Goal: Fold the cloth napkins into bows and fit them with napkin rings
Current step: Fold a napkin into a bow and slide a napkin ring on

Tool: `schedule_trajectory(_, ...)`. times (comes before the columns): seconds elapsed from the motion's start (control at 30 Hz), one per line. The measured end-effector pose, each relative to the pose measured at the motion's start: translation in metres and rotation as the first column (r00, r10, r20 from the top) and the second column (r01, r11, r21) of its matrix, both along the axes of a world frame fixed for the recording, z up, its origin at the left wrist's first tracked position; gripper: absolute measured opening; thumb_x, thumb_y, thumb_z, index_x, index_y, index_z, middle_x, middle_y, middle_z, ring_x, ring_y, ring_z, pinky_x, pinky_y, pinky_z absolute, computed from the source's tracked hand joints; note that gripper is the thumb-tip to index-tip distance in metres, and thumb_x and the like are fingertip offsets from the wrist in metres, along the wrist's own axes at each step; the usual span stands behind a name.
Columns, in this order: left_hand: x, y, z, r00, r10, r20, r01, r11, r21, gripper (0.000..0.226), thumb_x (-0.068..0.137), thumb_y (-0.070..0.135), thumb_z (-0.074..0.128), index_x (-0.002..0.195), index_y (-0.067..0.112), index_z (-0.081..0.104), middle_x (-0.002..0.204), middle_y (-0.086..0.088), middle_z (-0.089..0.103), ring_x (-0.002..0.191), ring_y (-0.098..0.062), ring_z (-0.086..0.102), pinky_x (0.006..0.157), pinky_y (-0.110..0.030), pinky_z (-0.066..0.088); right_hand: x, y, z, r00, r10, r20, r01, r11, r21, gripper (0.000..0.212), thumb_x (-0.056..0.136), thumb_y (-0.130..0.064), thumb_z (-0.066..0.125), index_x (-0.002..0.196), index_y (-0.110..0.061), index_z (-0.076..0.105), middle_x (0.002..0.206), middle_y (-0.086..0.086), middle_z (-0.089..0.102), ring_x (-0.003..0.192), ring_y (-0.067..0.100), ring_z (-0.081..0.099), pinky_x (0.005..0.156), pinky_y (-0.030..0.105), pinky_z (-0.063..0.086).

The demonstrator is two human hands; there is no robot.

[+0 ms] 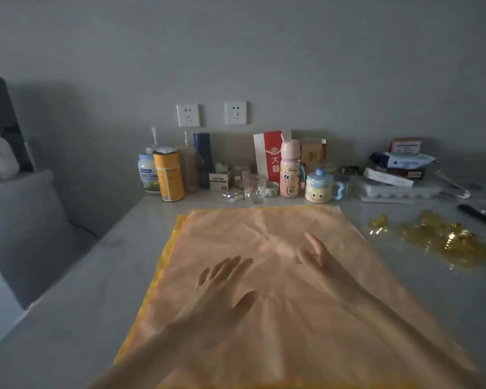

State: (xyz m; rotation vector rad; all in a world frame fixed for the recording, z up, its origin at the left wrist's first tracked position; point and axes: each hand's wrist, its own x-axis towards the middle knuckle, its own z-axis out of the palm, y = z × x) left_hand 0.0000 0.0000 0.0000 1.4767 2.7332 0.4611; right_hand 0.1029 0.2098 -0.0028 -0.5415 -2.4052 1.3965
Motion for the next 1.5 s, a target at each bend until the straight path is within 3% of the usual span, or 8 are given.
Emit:
schedule_trajectory(0.17,0.046,-0.015,-0.032,0.991,-0.035,0.128,0.05,0.991,-0.12,0.062,0.095,0.053,0.035,0.149,0.034,0.009,0.158,0.011,0.002,0.144,-0.008,-0.003,0.117,-0.035,0.0,0.052,-0.01,-0.04,0.99,0.01,0.143,-0.044,0.97,0.241,0.081,0.075,-0.067,0.056,0.139,-0.02,0.039,0.136,-0.001,0.051,0.119,0.004,0.047,0.09,0.007,0.032)
schedule_trajectory(0.3,0.062,-0.014,-0.046,0.989,-0.073,0.13,0.088,0.989,-0.116,0.07,0.091,0.059,0.037,0.149,0.034,0.007,0.158,0.011,-0.002,0.144,-0.009,-0.007,0.117,-0.04,-0.003,0.071,-0.015,-0.048,0.981,-0.001,0.195,-0.091,0.883,0.46,0.125,0.042,-0.102,0.021,0.135,-0.023,0.048,0.141,-0.011,0.04,0.135,0.006,0.033,0.11,0.019,0.021)
schedule_trajectory(0.57,0.07,-0.018,-0.053,0.996,-0.054,0.068,0.067,0.974,-0.216,0.064,0.094,0.059,0.026,0.15,0.031,0.01,0.158,0.006,-0.003,0.145,-0.011,-0.007,0.117,-0.04,-0.009,0.102,-0.022,-0.036,0.934,0.111,0.34,-0.263,0.857,0.443,0.131,0.033,-0.102,0.029,0.141,-0.028,0.038,0.151,-0.012,0.023,0.14,0.003,0.017,0.111,0.017,0.012)
schedule_trajectory(0.87,0.063,-0.031,-0.039,0.996,-0.069,0.055,0.08,0.965,-0.249,0.135,0.034,0.088,-0.029,0.148,0.033,0.019,0.157,0.012,0.008,0.144,-0.008,0.005,0.114,-0.03,0.002,0.131,-0.009,-0.031,0.945,0.095,0.313,-0.237,0.858,0.455,0.049,0.086,-0.027,0.067,0.131,-0.019,0.05,0.129,-0.012,0.048,0.119,-0.002,0.043,0.087,-0.004,0.027)
schedule_trajectory(1.03,0.079,-0.021,-0.029,0.997,0.062,0.047,-0.046,0.96,-0.275,0.064,0.094,0.06,0.017,0.146,0.024,0.027,0.156,0.006,0.018,0.144,-0.015,0.011,0.115,-0.046,0.004,0.135,-0.008,-0.03,0.979,0.036,0.202,-0.141,0.83,0.539,0.01,0.085,-0.026,0.068,0.083,-0.032,0.06,0.092,-0.012,0.055,0.086,-0.001,0.053,0.076,0.007,0.038)
schedule_trajectory(1.13,0.098,-0.005,-0.025,0.998,0.05,-0.04,-0.059,0.956,-0.287,0.058,0.097,0.052,0.027,0.145,0.019,0.027,0.151,-0.002,0.028,0.141,-0.021,0.019,0.115,-0.052,0.008,0.133,-0.009,-0.029,0.984,-0.001,0.181,-0.101,0.825,0.556,0.027,0.085,-0.025,0.067,0.065,-0.034,0.051,0.08,-0.014,0.053,0.075,-0.001,0.052,0.068,0.012,0.04)
schedule_trajectory(1.3,0.125,0.019,-0.033,0.991,-0.111,0.075,0.123,0.975,-0.184,0.076,0.09,0.059,0.042,0.15,0.028,0.008,0.158,0.005,0.008,0.145,-0.012,0.005,0.117,-0.039,-0.001,0.121,-0.014,-0.018,0.975,0.014,0.223,-0.133,0.838,0.53,0.031,0.088,-0.019,0.061,0.062,-0.031,0.048,0.069,-0.013,0.056,0.066,-0.003,0.051,0.063,0.013,0.04)
schedule_trajectory(1.5,0.136,0.032,-0.041,0.993,-0.111,0.046,0.116,0.984,-0.133,0.057,0.094,0.049,0.045,0.145,0.03,0.03,0.157,0.008,0.015,0.144,-0.01,0.01,0.114,-0.028,0.002,0.124,-0.003,-0.018,0.968,0.016,0.249,-0.127,0.89,0.439,0.005,0.091,-0.019,0.058,0.094,-0.021,0.061,0.099,-0.006,0.062,0.094,0.009,0.056,0.076,0.013,0.041)
